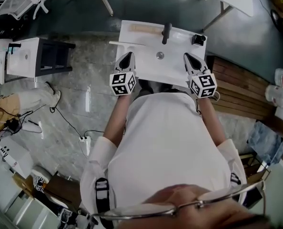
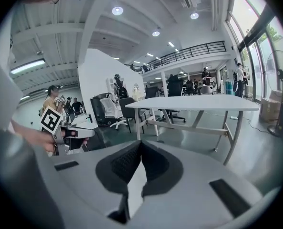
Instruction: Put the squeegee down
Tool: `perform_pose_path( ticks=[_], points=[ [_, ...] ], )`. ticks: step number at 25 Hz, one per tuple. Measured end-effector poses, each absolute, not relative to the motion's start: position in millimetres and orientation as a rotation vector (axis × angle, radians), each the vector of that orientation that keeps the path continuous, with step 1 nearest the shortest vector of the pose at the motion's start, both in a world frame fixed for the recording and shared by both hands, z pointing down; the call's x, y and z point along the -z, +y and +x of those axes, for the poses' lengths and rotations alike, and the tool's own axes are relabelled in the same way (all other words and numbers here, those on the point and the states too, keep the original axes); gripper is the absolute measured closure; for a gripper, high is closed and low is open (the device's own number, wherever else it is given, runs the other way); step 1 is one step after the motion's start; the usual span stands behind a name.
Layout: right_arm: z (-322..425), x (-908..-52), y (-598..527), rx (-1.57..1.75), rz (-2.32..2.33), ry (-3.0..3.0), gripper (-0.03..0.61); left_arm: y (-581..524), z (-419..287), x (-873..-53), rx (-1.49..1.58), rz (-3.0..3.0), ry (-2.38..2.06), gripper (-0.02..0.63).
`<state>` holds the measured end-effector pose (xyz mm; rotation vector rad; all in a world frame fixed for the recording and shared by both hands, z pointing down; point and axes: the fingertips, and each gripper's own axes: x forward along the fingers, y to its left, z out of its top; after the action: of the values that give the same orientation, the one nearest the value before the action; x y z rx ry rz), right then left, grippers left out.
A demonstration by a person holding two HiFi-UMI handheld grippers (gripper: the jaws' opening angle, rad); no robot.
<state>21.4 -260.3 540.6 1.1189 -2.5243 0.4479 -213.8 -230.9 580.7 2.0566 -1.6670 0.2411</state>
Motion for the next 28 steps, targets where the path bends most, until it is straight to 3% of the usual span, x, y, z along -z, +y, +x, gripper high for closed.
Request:
perform_pose_path(
  ticks=[12, 28],
  points=[
    [34, -500, -267, -0.313, 1.123, -2.608, 0.572, -226, -205, -510, -0.108, 2.214, -1.646, 0.611],
    [52, -501, -263, -0.367, 1.150, -2.617, 0.572, -220, -192, -508, -0.100, 2.215, -1.636, 0.611]
  ],
)
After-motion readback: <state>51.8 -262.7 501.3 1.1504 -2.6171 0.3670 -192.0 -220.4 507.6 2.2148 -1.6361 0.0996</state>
